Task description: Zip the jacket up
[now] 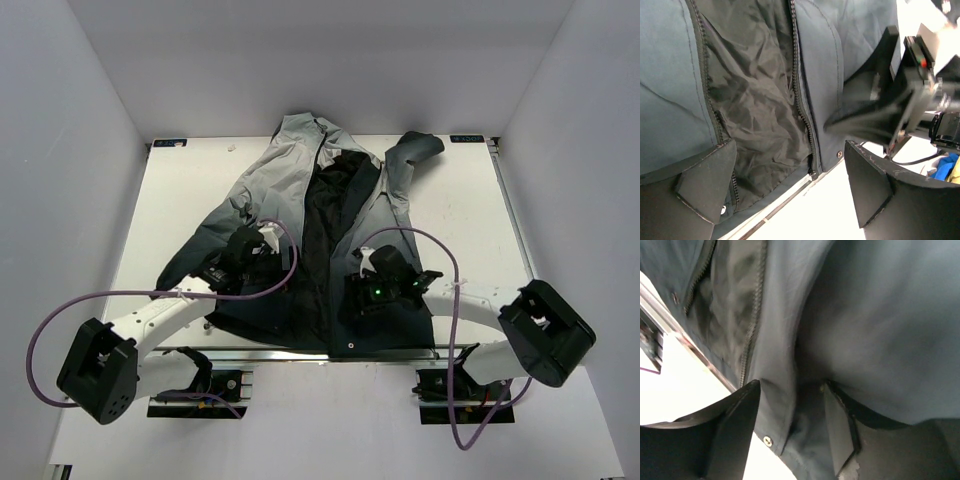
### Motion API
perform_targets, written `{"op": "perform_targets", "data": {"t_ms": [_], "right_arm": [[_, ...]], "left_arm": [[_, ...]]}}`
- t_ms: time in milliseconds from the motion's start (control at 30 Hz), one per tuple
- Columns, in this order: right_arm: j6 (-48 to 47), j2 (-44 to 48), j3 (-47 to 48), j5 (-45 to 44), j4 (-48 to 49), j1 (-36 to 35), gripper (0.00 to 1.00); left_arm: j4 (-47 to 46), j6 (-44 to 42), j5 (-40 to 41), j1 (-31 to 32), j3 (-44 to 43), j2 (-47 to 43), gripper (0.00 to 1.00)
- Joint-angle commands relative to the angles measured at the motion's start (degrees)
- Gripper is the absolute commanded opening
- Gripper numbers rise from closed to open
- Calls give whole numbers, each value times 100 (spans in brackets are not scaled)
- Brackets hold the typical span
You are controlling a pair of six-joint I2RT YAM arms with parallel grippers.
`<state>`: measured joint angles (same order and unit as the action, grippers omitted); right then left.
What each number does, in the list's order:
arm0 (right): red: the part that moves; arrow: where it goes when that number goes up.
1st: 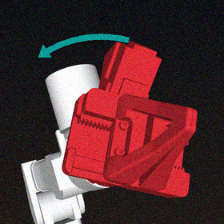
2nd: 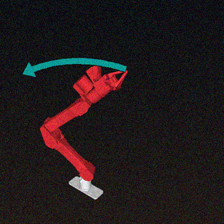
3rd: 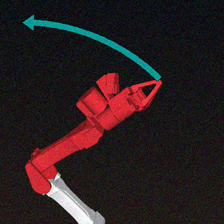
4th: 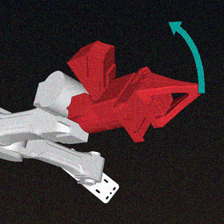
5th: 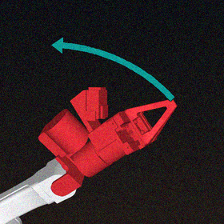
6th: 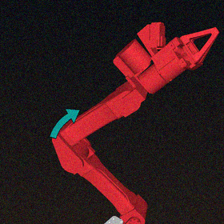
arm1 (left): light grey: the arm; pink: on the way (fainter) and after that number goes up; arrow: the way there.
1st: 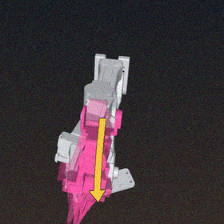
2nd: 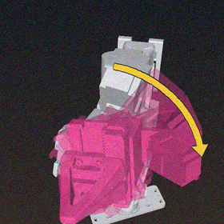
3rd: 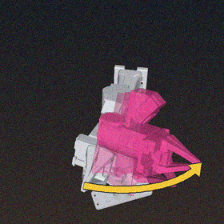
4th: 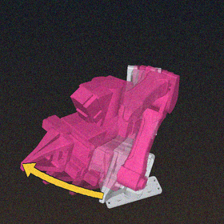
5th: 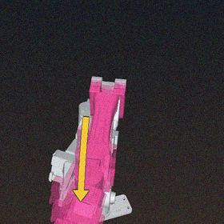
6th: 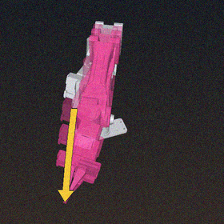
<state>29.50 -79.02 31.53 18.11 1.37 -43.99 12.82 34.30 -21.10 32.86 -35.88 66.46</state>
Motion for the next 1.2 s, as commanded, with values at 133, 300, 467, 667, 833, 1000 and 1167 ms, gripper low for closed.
{"op": "perform_targets", "data": {"t_ms": [133, 300, 467, 667, 833, 1000, 1167], "right_arm": [[196, 292, 319, -1588, -813, -1102, 69], [723, -200, 766, -2530, -1278, -2006, 69], [1181, -938, 1539, -3383, -2183, -2509, 67], [1629, -1204, 1892, -3981, -2825, -2589, 8], [1323, -143, 1620, -3764, -2353, -2580, 0], [743, 720, 1059, -2745, -1623, -2300, 6], [645, 1205, 478, -1812, -1007, -1781, 12]], "left_arm": [[-61, -108, -105, 36, 90, -212, 98], [185, -12, 167, 36, 107, -370, 98], [370, 41, 449, 36, 221, -633, 98], [432, 41, 511, 36, 301, -695, 98], [82, -46, -224, 36, 266, -529, 98], [-613, -12, -1158, 36, 345, -370, 98], [-965, 6, -1467, 89, 380, -300, 98]]}}
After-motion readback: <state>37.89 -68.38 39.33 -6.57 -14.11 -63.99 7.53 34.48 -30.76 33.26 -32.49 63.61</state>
